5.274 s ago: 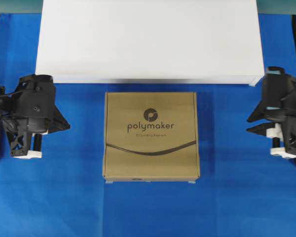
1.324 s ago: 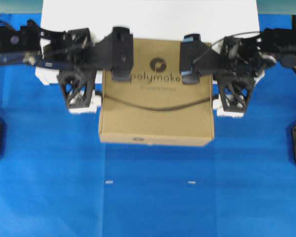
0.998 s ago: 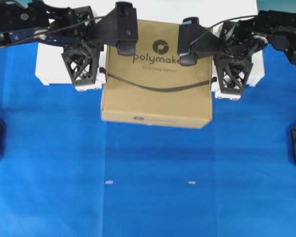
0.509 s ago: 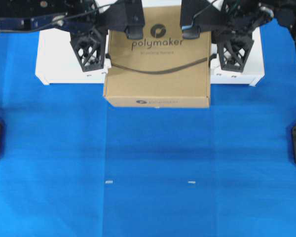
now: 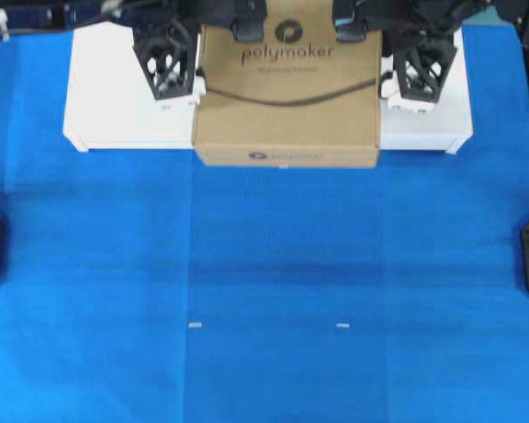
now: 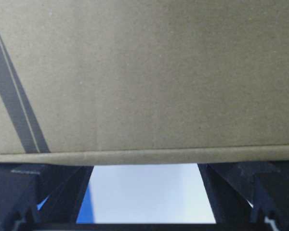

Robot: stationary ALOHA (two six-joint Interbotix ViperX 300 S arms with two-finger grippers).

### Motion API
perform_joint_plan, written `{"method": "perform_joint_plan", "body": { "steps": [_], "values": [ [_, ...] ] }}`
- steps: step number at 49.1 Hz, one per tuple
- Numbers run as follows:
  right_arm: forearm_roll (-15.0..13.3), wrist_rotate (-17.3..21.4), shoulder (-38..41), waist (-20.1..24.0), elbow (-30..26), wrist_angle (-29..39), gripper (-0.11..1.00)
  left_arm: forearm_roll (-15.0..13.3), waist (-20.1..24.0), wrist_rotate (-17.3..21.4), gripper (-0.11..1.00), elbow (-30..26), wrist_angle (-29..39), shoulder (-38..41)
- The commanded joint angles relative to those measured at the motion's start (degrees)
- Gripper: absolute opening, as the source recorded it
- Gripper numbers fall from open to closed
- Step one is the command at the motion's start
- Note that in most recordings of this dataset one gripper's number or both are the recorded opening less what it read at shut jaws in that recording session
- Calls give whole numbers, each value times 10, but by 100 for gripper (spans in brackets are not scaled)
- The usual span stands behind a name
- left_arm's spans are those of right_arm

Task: Place the cardboard box on the stand after clamping it between your arms.
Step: 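Lower the box onto the white stand with both grippers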

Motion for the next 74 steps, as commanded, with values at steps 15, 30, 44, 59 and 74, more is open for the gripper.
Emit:
{"method": "perform_joint_plan", "body": {
  "steps": [15,30,44,59,74],
  "values": [
    [102,-60,51,-5,-106,-76,98,-13,-3,-6,87,-105,-53,-2],
    [111,-83,78,-24,-134,-72,97,-13,19,3,87,-120,-53,12],
    [115,-94,91,-37,-144,-72,97,-13,33,5,87,-120,-53,26],
    [114,-104,114,-45,-131,-81,97,-13,42,1,87,-91,-76,35],
    [115,-133,140,-63,-109,-97,97,-13,48,-10,87,-26,-125,41]
  ]
}}
